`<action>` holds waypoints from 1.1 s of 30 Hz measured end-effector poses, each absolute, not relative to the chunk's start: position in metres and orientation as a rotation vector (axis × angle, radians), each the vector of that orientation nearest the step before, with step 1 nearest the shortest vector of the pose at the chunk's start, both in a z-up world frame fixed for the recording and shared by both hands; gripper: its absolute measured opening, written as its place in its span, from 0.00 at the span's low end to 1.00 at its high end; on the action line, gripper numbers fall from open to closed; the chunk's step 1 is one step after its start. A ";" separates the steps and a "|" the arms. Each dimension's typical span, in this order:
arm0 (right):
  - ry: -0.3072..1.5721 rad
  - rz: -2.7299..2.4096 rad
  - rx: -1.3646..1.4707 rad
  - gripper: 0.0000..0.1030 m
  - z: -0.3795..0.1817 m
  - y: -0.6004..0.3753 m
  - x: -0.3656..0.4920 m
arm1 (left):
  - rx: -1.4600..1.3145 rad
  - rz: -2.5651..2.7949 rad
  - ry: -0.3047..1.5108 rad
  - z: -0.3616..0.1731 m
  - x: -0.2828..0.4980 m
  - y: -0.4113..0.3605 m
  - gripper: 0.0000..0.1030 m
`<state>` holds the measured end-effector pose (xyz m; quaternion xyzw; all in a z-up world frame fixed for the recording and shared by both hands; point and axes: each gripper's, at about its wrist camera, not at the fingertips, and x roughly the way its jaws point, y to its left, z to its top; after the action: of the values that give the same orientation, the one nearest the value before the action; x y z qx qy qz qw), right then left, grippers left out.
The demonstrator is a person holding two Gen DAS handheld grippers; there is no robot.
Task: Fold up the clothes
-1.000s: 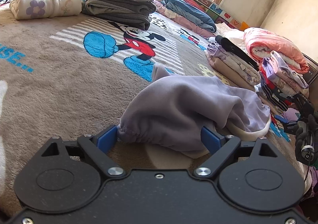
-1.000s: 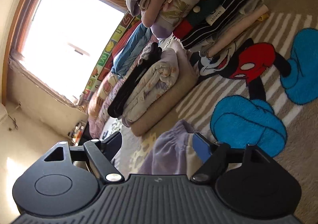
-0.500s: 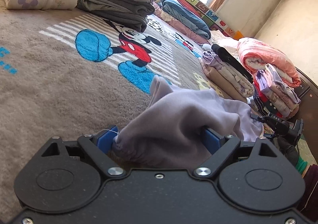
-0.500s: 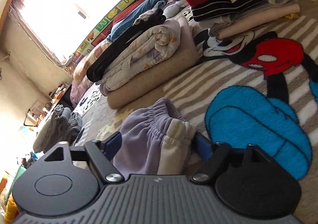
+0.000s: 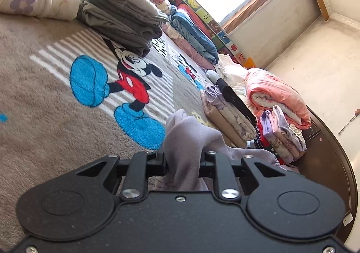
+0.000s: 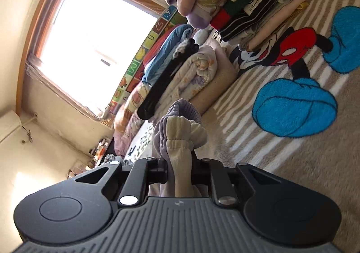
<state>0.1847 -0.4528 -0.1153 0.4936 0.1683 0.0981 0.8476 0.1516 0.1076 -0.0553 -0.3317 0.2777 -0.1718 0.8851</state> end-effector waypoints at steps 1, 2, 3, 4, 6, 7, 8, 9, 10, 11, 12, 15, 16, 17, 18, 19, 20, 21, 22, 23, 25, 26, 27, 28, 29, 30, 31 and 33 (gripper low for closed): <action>0.333 0.207 1.067 0.17 -0.111 -0.452 0.175 | -0.681 -0.359 0.579 -0.046 0.153 0.112 0.18; 0.309 0.208 1.095 0.17 -0.106 -0.452 0.166 | -0.672 -0.360 0.581 -0.038 0.154 0.115 0.18; 0.290 0.213 1.122 0.17 -0.103 -0.451 0.156 | -0.664 -0.361 0.582 -0.029 0.155 0.119 0.18; 0.277 0.218 1.140 0.17 -0.100 -0.449 0.147 | -0.653 -0.364 0.598 -0.021 0.160 0.124 0.18; 0.256 0.229 1.169 0.17 -0.096 -0.443 0.130 | -0.622 -0.368 0.644 -0.009 0.172 0.132 0.18; 0.251 0.226 1.186 0.17 -0.096 -0.440 0.121 | -0.600 -0.365 0.669 -0.006 0.178 0.136 0.18; 0.253 0.213 1.209 0.17 -0.100 -0.437 0.112 | -0.577 -0.361 0.694 -0.002 0.184 0.139 0.18; 0.258 0.198 1.234 0.17 -0.105 -0.433 0.104 | -0.561 -0.355 0.721 -0.003 0.190 0.142 0.18; 0.263 0.176 1.247 0.17 -0.110 -0.430 0.095 | -0.548 -0.347 0.748 -0.006 0.197 0.144 0.18; 0.273 0.154 1.241 0.17 -0.117 -0.425 0.089 | -0.535 -0.338 0.775 -0.008 0.203 0.147 0.18; 0.284 0.131 1.231 0.17 -0.124 -0.420 0.083 | -0.514 -0.314 0.802 -0.013 0.211 0.148 0.19; 0.347 0.065 1.164 0.18 -0.147 -0.408 0.081 | -0.352 -0.102 0.823 -0.030 0.230 0.149 0.52; 0.375 0.044 1.132 0.19 -0.155 -0.405 0.084 | -0.285 0.011 0.804 -0.034 0.231 0.148 0.52; 0.402 0.022 1.101 0.27 -0.163 -0.402 0.087 | -0.252 0.085 0.783 -0.037 0.226 0.150 0.52; 0.406 0.004 1.081 0.27 -0.167 -0.402 0.086 | -0.264 0.093 0.761 -0.038 0.219 0.152 0.52; 0.394 0.003 1.099 0.28 -0.169 -0.404 0.082 | -0.316 0.067 0.723 -0.041 0.207 0.157 0.52; 0.383 0.001 1.104 0.36 -0.168 -0.405 0.078 | -0.373 0.047 0.678 -0.043 0.192 0.163 0.53; 0.377 -0.003 1.067 0.44 -0.162 -0.405 0.074 | -0.402 0.046 0.639 -0.047 0.177 0.164 0.53; 0.371 -0.007 1.015 0.48 -0.156 -0.406 0.071 | -0.420 0.049 0.603 -0.051 0.161 0.164 0.53; 0.359 -0.012 0.970 0.49 -0.150 -0.408 0.067 | -0.439 0.053 0.566 -0.054 0.146 0.164 0.54; 0.343 -0.011 0.891 0.50 -0.139 -0.411 0.061 | -0.451 0.050 0.510 -0.066 0.120 0.163 0.55; 0.335 -0.010 0.852 0.50 -0.134 -0.413 0.058 | -0.433 0.048 0.522 -0.069 0.116 0.160 0.55; 0.328 -0.009 0.812 0.50 -0.129 -0.415 0.055 | -0.399 0.036 0.530 -0.067 0.116 0.156 0.55; 0.321 0.000 0.759 0.50 -0.122 -0.414 0.052 | -0.362 0.019 0.532 -0.064 0.116 0.152 0.55; 0.314 0.011 0.701 0.50 -0.115 -0.412 0.050 | -0.324 0.004 0.510 -0.060 0.114 0.149 0.58; 0.306 0.032 0.629 0.50 -0.106 -0.408 0.045 | -0.291 0.003 0.480 -0.058 0.113 0.145 0.60; 0.300 0.050 0.569 0.50 -0.100 -0.405 0.042 | -0.280 -0.002 0.466 -0.059 0.112 0.145 0.61; 0.284 0.072 0.445 0.51 -0.087 -0.396 0.034 | -0.285 -0.026 0.470 -0.064 0.113 0.145 0.69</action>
<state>0.0343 -0.3961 -0.0868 0.2199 0.1401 0.0353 0.9648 0.1130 0.1449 -0.0638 -0.1409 0.2323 -0.0129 0.9623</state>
